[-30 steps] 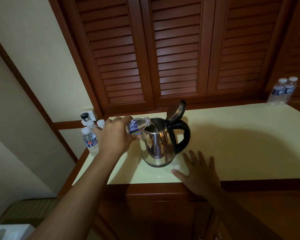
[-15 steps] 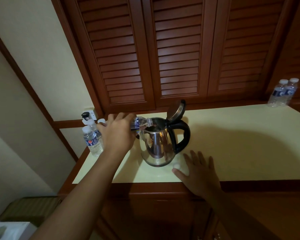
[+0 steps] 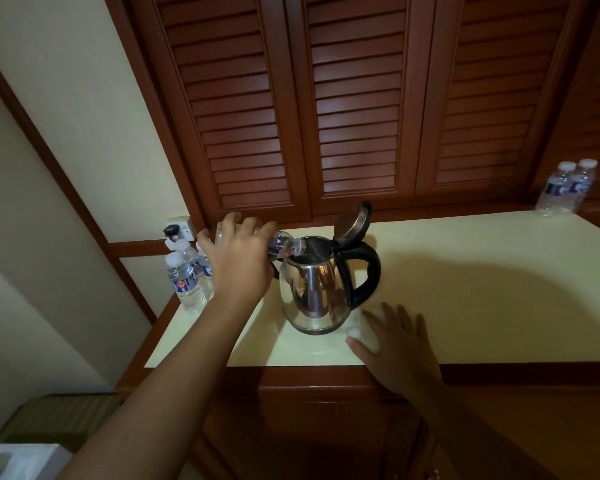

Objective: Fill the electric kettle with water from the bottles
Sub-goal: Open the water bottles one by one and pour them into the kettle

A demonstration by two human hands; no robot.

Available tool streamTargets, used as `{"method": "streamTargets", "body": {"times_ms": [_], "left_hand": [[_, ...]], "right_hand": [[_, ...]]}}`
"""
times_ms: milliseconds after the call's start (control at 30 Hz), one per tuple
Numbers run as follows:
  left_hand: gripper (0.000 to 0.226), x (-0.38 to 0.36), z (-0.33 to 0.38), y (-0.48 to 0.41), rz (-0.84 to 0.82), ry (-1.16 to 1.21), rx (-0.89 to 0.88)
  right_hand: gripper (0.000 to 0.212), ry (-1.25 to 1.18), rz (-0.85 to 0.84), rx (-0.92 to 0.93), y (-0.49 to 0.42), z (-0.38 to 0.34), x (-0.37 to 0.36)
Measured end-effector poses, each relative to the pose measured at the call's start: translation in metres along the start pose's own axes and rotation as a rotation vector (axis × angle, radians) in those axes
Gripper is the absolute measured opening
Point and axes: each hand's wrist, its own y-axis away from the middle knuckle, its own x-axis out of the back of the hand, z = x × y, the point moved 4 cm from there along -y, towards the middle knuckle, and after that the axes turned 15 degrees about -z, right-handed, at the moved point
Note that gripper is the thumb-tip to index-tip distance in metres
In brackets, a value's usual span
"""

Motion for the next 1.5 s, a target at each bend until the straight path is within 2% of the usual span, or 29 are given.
{"method": "streamTargets", "body": {"times_ms": [400, 667, 833, 900, 967, 1067, 1167, 1300, 1500], "left_hand": [[0.069, 0.002, 0.013, -0.010, 0.031, -0.127, -0.137], [0.048, 0.005, 0.025, -0.012, 0.079, -0.279, -0.311], [0.050, 0.007, 0.014, -0.013, 0.119, -0.295, -0.305], [0.055, 0.006, 0.005, -0.008, 0.102, -0.240, -0.258], [0.058, 0.003, -0.005, 0.003, 0.069, -0.123, -0.204], [0.058, -0.005, -0.014, 0.031, 0.025, 0.214, -0.126], [0.061, -0.020, -0.011, 0.069, -0.062, 0.580, -0.179], [0.065, -0.041, -0.001, 0.106, -0.151, 0.774, -0.301], [0.062, -0.043, -0.003, 0.116, -0.156, 0.889, -0.315]], "right_hand": [[0.057, -0.046, -0.013, 0.091, 0.000, 0.002, -0.002], [0.043, -0.099, 0.145, 0.159, 0.004, 0.001, 0.004], [0.061, 0.021, 0.110, 0.155, -0.004, 0.006, -0.011], [0.064, 0.009, 0.119, 0.130, -0.006, 0.010, -0.014], [0.056, -0.047, 0.188, 0.118, -0.001, 0.009, -0.008], [0.050, -0.337, 0.338, 0.204, 0.017, -0.003, 0.018], [0.040, -0.506, 0.436, 0.333, 0.038, -0.026, 0.052], [0.037, -0.552, 0.407, 0.442, 0.051, -0.051, 0.090], [0.033, -0.518, 0.300, 0.557, 0.064, -0.059, 0.115]]}}
